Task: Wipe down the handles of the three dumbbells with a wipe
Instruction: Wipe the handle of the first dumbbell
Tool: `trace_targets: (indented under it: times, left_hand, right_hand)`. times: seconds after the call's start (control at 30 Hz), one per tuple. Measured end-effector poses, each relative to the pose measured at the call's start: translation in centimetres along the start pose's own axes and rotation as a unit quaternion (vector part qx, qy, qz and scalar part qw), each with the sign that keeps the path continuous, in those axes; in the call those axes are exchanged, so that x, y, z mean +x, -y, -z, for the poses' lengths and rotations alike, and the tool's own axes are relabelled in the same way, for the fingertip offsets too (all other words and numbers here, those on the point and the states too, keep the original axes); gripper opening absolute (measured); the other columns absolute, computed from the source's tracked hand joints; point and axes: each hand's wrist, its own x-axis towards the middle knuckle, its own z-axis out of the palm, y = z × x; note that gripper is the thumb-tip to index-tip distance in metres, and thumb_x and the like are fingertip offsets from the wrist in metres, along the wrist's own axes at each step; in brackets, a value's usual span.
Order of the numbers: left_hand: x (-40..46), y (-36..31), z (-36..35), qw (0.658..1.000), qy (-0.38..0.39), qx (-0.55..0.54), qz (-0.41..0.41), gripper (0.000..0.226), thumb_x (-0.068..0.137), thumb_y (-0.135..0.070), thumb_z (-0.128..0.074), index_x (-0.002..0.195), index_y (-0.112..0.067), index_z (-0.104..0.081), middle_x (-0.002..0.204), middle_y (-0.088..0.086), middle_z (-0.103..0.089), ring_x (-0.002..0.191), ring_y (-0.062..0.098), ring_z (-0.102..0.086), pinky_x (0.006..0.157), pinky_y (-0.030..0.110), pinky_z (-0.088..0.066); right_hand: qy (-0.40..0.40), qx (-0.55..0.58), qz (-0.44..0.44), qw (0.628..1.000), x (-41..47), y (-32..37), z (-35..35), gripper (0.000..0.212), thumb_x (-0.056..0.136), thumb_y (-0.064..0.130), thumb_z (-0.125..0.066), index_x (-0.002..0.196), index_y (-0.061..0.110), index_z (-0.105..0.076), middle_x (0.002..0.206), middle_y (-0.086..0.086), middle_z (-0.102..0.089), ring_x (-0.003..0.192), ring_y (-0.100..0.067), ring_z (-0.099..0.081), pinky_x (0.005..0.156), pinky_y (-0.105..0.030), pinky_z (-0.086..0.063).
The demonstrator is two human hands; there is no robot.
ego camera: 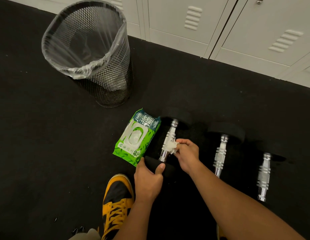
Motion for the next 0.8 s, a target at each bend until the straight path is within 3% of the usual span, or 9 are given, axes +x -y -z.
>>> trace_targets:
  times: [0.17,0.3,0.43,0.57,0.67,0.73,0.8]
  left_hand:
    - [0.1,0.3,-0.1,1.0,0.002,-0.008,0.001,0.084,0.082,-0.04,-0.074,0.149,-0.01,-0.034,0.143,0.011,-0.05,0.133,0.028,-0.045,0.111,0.042,-0.037]
    - [0.2,0.5,-0.2,1.0,-0.002,-0.006,-0.002,0.084,0.082,-0.041,-0.074,0.149,-0.01,-0.034,0.142,0.012,-0.051,0.133,0.029,-0.045,0.111,0.043,-0.037]
    - [0.3,0.6,-0.3,1.0,-0.004,-0.001,-0.007,0.084,0.082,-0.041,-0.074,0.149,-0.01,-0.034,0.144,0.011,-0.048,0.134,0.028,-0.043,0.112,0.043,-0.035]
    - [0.3,0.7,-0.4,1.0,-0.006,0.001,-0.004,0.086,0.082,-0.042,-0.073,0.15,-0.01,-0.033,0.143,0.012,-0.049,0.132,0.029,-0.045,0.111,0.043,-0.037]
    - [0.4,0.9,-0.6,1.0,-0.008,0.005,0.0,0.086,0.08,-0.046,-0.073,0.149,-0.012,-0.034,0.128,0.015,-0.06,0.121,0.03,-0.053,0.105,0.045,-0.041]
    - [0.4,1.0,-0.7,1.0,-0.01,0.007,0.002,0.085,0.079,-0.047,-0.073,0.148,-0.012,-0.036,0.123,0.014,-0.061,0.119,0.03,-0.055,0.104,0.045,-0.042]
    - [0.4,0.9,-0.8,1.0,-0.011,0.005,0.004,0.086,0.079,-0.046,-0.073,0.148,-0.011,-0.036,0.123,0.014,-0.061,0.119,0.03,-0.054,0.105,0.045,-0.041]
  right_hand:
    - [-0.02,0.069,-0.003,0.997,1.5,1.6,-0.9,0.042,0.084,-0.023,-0.047,0.112,0.005,-0.059,0.099,-0.017,-0.062,0.083,-0.023,-0.065,0.08,-0.039,-0.056]
    - [-0.036,0.081,-0.005,0.996,2.7,2.9,-1.8,0.028,0.087,-0.02,-0.053,0.099,0.005,-0.059,0.091,-0.013,-0.063,0.085,-0.023,-0.065,0.088,-0.039,-0.056]
    - [-0.059,0.041,-0.05,0.996,3.4,3.0,-2.1,0.024,0.088,-0.011,-0.059,0.089,0.013,-0.058,0.092,-0.013,-0.067,0.086,-0.024,-0.067,0.08,-0.039,-0.056]
    - [-0.015,0.056,-0.092,0.994,3.4,3.3,-2.0,0.028,0.091,-0.013,-0.049,0.1,0.01,-0.062,0.09,-0.014,-0.065,0.081,-0.026,-0.065,0.076,-0.039,-0.052]
    - [0.03,0.089,-0.093,0.991,3.0,3.2,-1.8,0.03,0.09,-0.014,-0.04,0.102,0.005,-0.06,0.096,-0.02,-0.067,0.086,-0.032,-0.067,0.075,-0.048,-0.053]
    - [0.062,0.137,-0.101,0.983,2.6,3.0,-1.5,0.025,0.091,-0.002,-0.038,0.102,0.003,-0.06,0.109,-0.024,-0.067,0.099,-0.037,-0.066,0.086,-0.054,-0.049]
    - [0.083,0.168,-0.12,0.975,2.4,2.8,-1.0,0.035,0.094,0.017,-0.038,0.116,0.002,-0.061,0.121,-0.025,-0.064,0.112,-0.04,-0.062,0.1,-0.055,-0.043]
